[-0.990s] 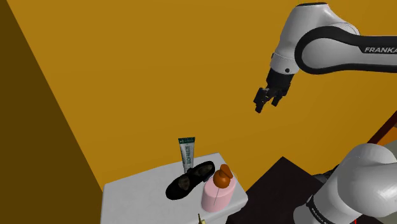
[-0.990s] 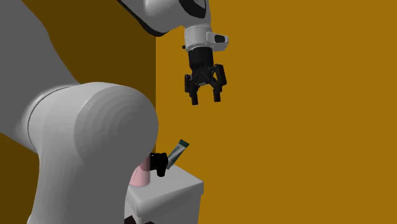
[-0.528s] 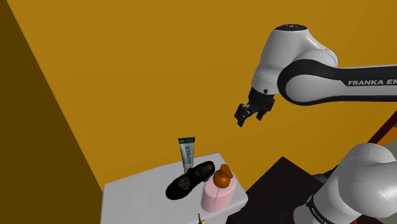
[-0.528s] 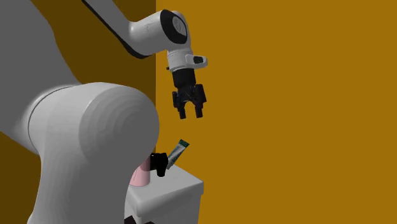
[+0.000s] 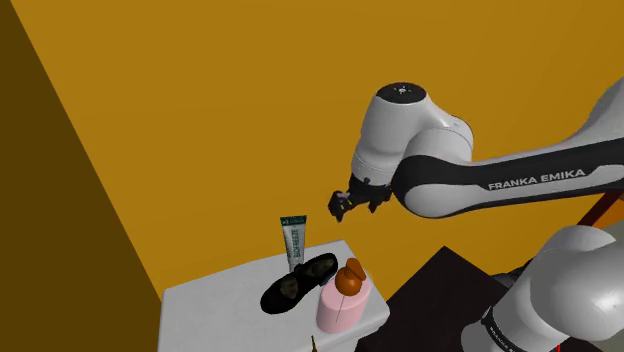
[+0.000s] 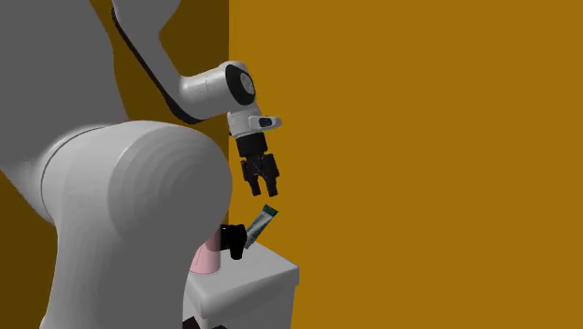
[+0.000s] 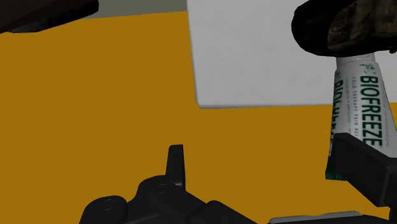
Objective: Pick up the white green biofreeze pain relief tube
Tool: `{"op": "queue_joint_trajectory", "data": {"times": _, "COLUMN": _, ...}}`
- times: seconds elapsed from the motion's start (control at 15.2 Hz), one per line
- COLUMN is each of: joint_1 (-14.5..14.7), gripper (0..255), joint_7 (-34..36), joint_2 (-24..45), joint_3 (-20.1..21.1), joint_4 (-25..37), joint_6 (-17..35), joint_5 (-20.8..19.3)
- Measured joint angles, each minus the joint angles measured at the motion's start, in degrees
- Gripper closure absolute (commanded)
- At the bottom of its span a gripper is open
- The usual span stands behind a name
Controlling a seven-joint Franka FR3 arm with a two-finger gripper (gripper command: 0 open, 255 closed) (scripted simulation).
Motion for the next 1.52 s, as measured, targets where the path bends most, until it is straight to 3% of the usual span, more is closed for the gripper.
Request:
{"op": "queue_joint_trajectory", "data": {"times": 0.2, "joint_1": -2.8, "gripper": 0, "joint_7": 8.1, "joint_2": 6.5, "joint_3": 5.9, "joint_4": 3.1, "joint_6": 3.9, "joint_5": -3.4}}
{"op": "queue_joint_trajectory", "data": {"times": 0.4, "joint_1": -6.4, "gripper": 0, "joint_7": 17.8, "joint_2": 13.5, "joint_3": 12.3, "joint_4": 6.3, "joint_6": 7.0, "joint_5": -9.1}}
{"op": "queue_joint_trajectory", "data": {"times": 0.59, "joint_1": -10.3, "gripper": 0, "joint_7": 29.5, "joint_2": 21.6, "joint_3": 18.5, "joint_4": 10.3, "joint_6": 8.3, "joint_5": -18.3}}
{"op": "queue_joint_trajectory", "data": {"times": 0.73, "joint_1": -12.0, "gripper": 0, "joint_7": 38.3, "joint_2": 28.7, "joint_3": 21.5, "joint_4": 14.4, "joint_6": 7.3, "joint_5": -26.8}}
{"op": "queue_joint_trajectory", "data": {"times": 0.92, "joint_1": -11.2, "gripper": 0, "joint_7": 47.3, "joint_2": 36.1, "joint_3": 22.0, "joint_4": 18.1, "joint_6": 5.8, "joint_5": -36.1}}
{"op": "queue_joint_trajectory", "data": {"times": 1.39, "joint_1": -9.5, "gripper": 0, "joint_7": 53.7, "joint_2": 41.5, "joint_3": 20.1, "joint_4": 18.1, "joint_6": 7.3, "joint_5": -43.6}}
{"op": "queue_joint_trajectory", "data": {"times": 1.45, "joint_1": -9.3, "gripper": 255, "joint_7": 54.1, "joint_2": 41.8, "joint_3": 20.0, "joint_4": 18.1, "joint_6": 7.3, "joint_5": -44.0}}
{"op": "queue_joint_trajectory", "data": {"times": 1.52, "joint_1": -9.3, "gripper": 255, "joint_7": 54.2, "joint_2": 41.9, "joint_3": 20.0, "joint_4": 18.1, "joint_6": 7.4, "joint_5": -44.2}}
